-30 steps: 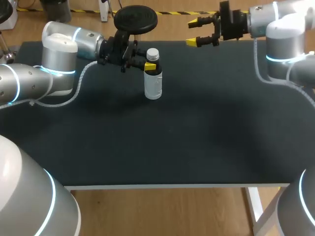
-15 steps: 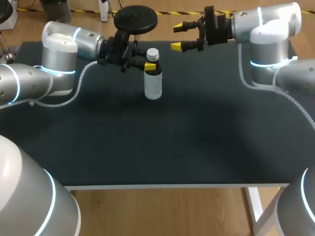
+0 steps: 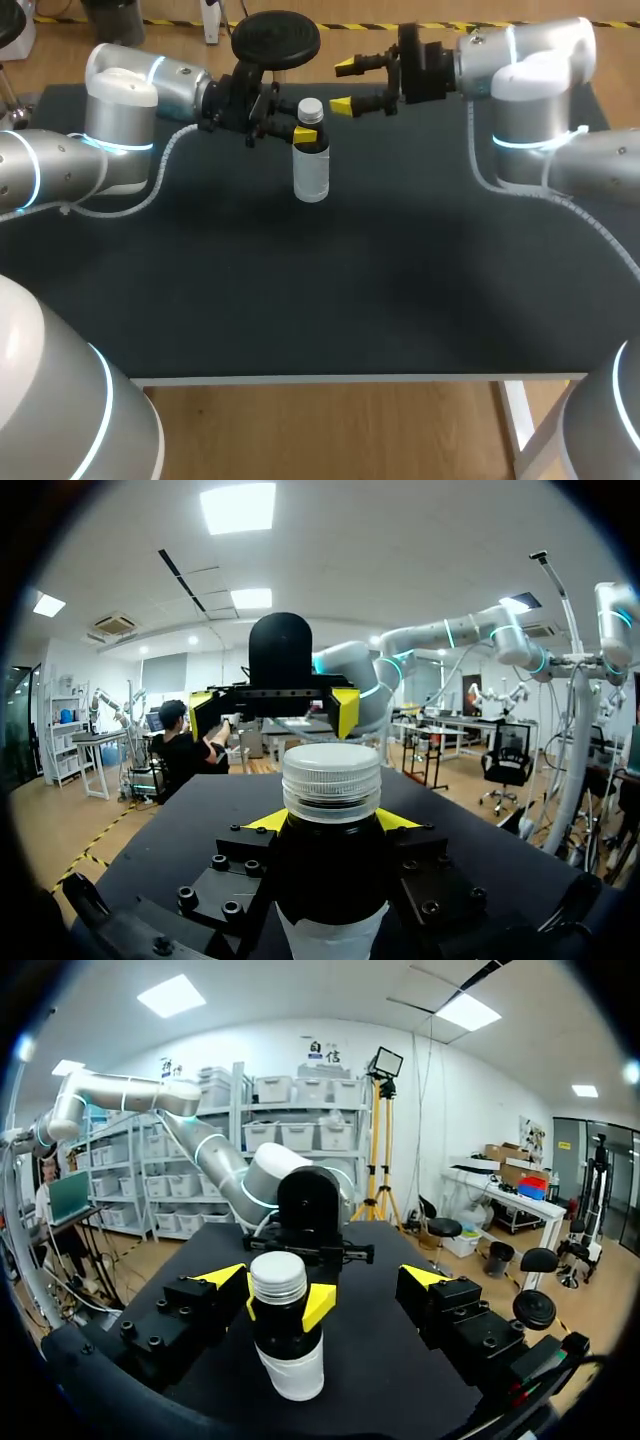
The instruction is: Unscrew the bottle cap
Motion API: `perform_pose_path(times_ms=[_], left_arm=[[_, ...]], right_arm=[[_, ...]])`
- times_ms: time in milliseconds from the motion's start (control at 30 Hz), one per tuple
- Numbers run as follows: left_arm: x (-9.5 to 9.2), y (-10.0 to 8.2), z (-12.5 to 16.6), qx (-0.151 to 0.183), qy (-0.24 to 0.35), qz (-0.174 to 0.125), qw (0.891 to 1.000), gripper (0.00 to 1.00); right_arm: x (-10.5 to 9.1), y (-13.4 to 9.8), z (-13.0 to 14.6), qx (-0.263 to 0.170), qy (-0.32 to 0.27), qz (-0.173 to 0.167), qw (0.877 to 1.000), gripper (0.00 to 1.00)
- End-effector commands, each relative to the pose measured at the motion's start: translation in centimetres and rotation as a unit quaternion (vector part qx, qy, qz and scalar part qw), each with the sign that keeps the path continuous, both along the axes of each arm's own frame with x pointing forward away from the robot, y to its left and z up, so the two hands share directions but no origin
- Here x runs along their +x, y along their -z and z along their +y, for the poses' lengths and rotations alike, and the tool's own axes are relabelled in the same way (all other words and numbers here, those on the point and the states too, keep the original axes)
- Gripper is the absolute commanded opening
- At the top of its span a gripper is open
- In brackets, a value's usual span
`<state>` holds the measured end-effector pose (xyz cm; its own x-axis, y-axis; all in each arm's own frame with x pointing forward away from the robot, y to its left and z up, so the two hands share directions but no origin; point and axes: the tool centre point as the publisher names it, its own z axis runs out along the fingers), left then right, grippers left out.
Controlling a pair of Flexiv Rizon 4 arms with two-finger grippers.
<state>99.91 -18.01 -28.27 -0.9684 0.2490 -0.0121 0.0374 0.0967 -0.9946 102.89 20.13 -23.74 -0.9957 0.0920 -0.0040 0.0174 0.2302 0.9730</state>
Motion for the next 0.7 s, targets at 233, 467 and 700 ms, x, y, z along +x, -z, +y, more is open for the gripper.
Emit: perform_pose_path(times_ms=[233,467,700], left_arm=[[0.1,0.0,0.1,0.000,0.002,0.000,1.000,0.00],[0.1,0.0,0.1,0.000,0.002,0.000,1.000,0.00],[0.1,0.0,0.1,0.000,0.002,0.000,1.000,0.00]], right_arm=[[-0.2,0.9,1.2,0.011,-0.007,0.004,1.000,1.00],[-0.4,1.2,1.7,0.021,-0.014,0.005,1.000,1.00],[-0.6,1.1,2.1,0.023,-0.019,0.005,1.000,1.00]])
